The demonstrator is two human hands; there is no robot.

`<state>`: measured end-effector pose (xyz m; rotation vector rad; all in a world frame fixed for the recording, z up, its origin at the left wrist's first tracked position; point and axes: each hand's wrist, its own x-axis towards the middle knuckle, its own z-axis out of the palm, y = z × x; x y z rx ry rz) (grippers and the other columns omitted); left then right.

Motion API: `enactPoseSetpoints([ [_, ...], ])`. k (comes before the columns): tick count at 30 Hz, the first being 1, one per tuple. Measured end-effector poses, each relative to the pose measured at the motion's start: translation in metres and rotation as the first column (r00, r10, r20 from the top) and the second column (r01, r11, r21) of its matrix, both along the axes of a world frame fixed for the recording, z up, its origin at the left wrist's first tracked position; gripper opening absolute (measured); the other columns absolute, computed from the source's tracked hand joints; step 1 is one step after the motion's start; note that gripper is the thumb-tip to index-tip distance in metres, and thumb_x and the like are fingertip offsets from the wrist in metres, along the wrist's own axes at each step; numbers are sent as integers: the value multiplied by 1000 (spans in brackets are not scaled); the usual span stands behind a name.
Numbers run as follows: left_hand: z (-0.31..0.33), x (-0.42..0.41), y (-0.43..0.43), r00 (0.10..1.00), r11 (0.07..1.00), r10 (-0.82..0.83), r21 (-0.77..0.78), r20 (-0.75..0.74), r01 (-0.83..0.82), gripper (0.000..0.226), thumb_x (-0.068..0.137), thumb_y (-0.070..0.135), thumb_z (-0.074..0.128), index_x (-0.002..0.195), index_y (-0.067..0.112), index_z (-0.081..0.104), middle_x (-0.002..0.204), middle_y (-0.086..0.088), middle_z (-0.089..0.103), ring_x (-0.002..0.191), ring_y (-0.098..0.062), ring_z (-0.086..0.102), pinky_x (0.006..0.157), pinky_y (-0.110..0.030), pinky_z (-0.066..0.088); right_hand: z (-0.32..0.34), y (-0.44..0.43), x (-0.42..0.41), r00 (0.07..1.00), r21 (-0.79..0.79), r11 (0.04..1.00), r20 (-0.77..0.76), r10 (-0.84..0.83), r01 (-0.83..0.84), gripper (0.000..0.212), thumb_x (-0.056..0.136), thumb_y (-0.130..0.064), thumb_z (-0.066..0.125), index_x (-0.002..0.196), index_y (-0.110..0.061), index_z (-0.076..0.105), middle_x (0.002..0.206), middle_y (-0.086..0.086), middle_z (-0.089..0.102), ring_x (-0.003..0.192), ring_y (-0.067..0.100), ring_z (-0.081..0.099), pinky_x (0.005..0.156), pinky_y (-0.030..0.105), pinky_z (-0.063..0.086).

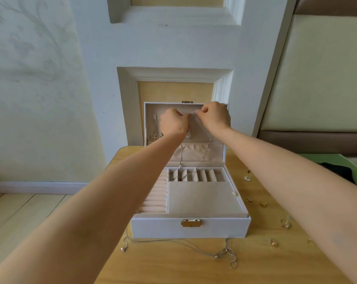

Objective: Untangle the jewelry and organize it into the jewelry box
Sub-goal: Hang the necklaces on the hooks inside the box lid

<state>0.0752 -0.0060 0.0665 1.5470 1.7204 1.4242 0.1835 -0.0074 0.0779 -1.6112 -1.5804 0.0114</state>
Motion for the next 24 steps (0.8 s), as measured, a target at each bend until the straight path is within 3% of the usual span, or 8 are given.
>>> enactPoseSetpoints([
  [3,1,2,2,1000,999,6,-42,-13,-6,31,84,34,64,73,6,62,81,-11,69,79,-28,63,61,-25,41,-1,3,-2,996,-2,999,73,-44,44,24,85,-22,59,71,-4,64,73,9,62,75,31,57,62,28,41],
  [7,3,2,4,998,995,-13,-96,-60,8,27,82,28,61,90,4,69,90,-13,70,89,-29,64,63,-25,42,-7,6,-4,993,-51,994,66,-95,99,37,83,-17,57,51,-14,39,53,1,39,64,31,44,56,25,33],
  [11,5,2,0,989,993,-11,-121,-148,-7,24,82,18,57,96,1,67,97,-17,68,93,-32,63,64,-27,40,-11,6,-2,998,-179,982,-18,-63,59,32,85,-23,56,55,-14,50,64,5,51,68,29,48,57,24,35],
  [13,3,4,-10,979,996,-7,-83,-206,-10,21,84,17,55,95,2,65,96,-15,67,92,-32,62,65,-27,40,-16,4,-1,994,-232,972,-110,-7,-19,34,90,-30,54,59,-15,56,66,5,58,65,28,56,57,24,41],
  [15,-5,7,-21,953,1000,-1,-13,-302,-3,19,87,17,51,95,6,64,93,-12,66,88,-30,62,65,-28,41,-23,-3,-1,956,-275,951,-287,61,-143,38,94,-34,52,61,-16,57,56,4,56,49,25,58,47,24,45],
  [18,-26,10,-33,873,991,13,122,-488,53,17,91,13,45,90,7,61,85,-11,66,79,-30,62,59,-31,43,-35,-18,-2,775,-249,900,-616,139,-358,35,95,-29,52,67,-9,60,54,5,55,43,19,50,41,22,45],
  [20,-38,10,-38,798,977,21,182,-603,112,17,93,12,44,91,7,60,84,-11,66,77,-32,61,58,-32,40,-40,-25,-2,697,-232,885,-704,135,-405,30,95,-21,51,69,-8,60,58,6,54,49,19,48,42,21,44],
  [24,-50,8,-43,667,935,15,247,-745,255,20,92,13,46,103,11,62,98,-8,66,85,-32,62,59,-33,36,-44,-30,-3,636,-205,893,-764,111,-402,16,90,-17,58,77,-9,63,60,5,50,51,17,43,42,18,41],
])
